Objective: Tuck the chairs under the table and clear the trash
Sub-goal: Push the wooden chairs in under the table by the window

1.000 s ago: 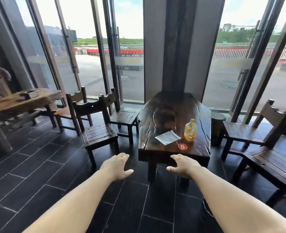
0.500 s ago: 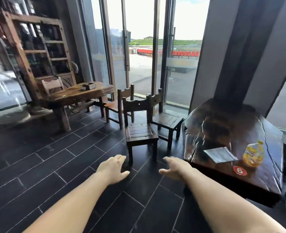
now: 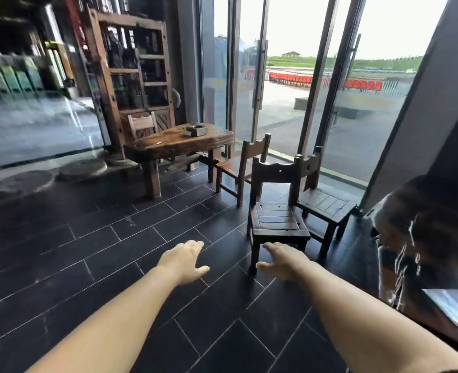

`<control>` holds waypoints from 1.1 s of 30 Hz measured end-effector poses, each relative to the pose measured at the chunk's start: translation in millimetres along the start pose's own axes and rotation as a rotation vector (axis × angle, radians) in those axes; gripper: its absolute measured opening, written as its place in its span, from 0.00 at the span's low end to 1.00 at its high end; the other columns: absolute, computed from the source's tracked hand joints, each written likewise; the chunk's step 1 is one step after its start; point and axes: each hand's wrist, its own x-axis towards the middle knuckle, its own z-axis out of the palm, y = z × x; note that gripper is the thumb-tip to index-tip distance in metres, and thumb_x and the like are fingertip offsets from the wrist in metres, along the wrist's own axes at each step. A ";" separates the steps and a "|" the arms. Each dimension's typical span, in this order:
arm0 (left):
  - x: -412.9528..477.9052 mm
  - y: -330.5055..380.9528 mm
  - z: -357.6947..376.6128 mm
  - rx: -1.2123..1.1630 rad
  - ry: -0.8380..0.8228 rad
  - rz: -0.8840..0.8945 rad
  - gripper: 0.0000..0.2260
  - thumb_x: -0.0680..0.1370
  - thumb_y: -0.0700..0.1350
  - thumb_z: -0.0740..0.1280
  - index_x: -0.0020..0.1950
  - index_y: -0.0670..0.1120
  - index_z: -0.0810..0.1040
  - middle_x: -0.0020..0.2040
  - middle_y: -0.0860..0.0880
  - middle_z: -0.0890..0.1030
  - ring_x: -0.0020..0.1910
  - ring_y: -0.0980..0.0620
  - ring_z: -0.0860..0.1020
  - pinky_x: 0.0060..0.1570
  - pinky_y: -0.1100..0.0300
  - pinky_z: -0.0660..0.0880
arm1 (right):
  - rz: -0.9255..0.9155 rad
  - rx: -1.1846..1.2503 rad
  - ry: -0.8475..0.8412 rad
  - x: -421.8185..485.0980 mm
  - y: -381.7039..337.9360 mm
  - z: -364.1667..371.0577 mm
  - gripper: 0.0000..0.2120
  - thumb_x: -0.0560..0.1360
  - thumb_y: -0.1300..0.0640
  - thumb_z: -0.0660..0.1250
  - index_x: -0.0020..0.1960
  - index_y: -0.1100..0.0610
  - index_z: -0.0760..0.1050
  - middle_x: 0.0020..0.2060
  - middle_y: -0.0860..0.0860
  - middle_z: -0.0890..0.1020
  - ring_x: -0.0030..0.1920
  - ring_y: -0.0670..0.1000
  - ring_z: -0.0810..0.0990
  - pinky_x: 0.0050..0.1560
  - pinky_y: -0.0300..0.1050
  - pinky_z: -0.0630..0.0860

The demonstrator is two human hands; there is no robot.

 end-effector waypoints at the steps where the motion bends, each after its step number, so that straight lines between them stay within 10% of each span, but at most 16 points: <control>1: 6.3 -8.1 -1.9 -0.001 0.001 -0.012 0.33 0.77 0.64 0.62 0.77 0.51 0.59 0.75 0.53 0.66 0.70 0.49 0.69 0.62 0.48 0.73 | -0.010 -0.004 0.005 12.1 -5.6 -1.4 0.34 0.73 0.32 0.62 0.74 0.49 0.65 0.69 0.50 0.73 0.69 0.54 0.73 0.64 0.52 0.72; 33: 485.4 -129.0 -50.6 -0.058 -0.046 -0.125 0.35 0.76 0.63 0.63 0.78 0.51 0.58 0.76 0.54 0.64 0.72 0.49 0.67 0.63 0.50 0.71 | -0.129 -0.007 -0.034 532.4 18.8 -102.9 0.29 0.73 0.32 0.62 0.63 0.53 0.71 0.59 0.53 0.78 0.59 0.56 0.78 0.55 0.52 0.75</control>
